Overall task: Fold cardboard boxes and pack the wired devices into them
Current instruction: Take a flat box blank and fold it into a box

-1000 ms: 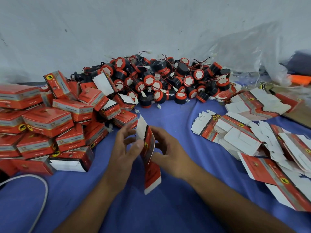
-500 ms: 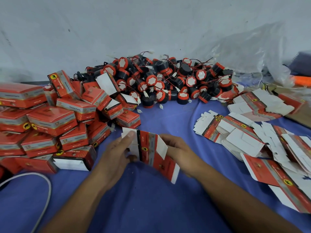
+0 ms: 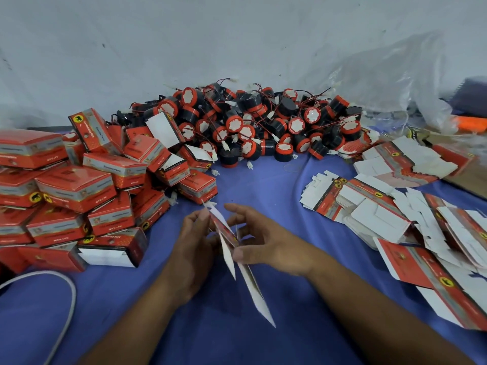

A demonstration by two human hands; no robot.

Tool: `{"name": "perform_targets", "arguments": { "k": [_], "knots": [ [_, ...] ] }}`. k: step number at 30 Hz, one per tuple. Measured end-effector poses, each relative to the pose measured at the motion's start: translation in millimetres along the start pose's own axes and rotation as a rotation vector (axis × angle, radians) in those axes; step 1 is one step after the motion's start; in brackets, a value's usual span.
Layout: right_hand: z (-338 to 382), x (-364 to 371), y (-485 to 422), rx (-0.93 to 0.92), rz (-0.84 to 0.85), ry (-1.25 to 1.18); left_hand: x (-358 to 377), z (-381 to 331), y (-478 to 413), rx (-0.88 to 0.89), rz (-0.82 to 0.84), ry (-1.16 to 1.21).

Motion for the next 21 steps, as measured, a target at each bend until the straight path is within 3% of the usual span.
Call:
{"name": "perform_targets", "arguments": {
  "k": [2,6,11,15,18,21],
  "knots": [
    [-2,-3,-1,0.010,-0.016,0.025,4,3,2,-0.079,0.043,0.000],
    [-1,-13,-2,-0.010,-0.139,-0.021,0,-11,-2,0.000,0.020,0.004],
    [-2,-22,-3,-0.061,-0.276,-0.164,-6,-8,0,-0.041,-0.011,-0.085],
    [4,-38,5,-0.125,-0.401,-0.039,-13,-6,-3,-0.072,-0.025,-0.162],
    [12,-28,8,-0.187,-0.425,0.079,-14,3,-1,-0.169,-0.038,-0.027],
    [18,-24,10,-0.257,-0.460,0.124,-12,-2,0,-0.125,-0.006,0.018]
  ]
}}
Point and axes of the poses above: each hand's wrist, its own y-axis away from the middle knuckle, its own x-axis out of the palm, z = x × y, the point moved 7 cm from there along -y, towards the middle knuckle, and after that the axes turned 12 degrees about y, right-handed, at the moved point
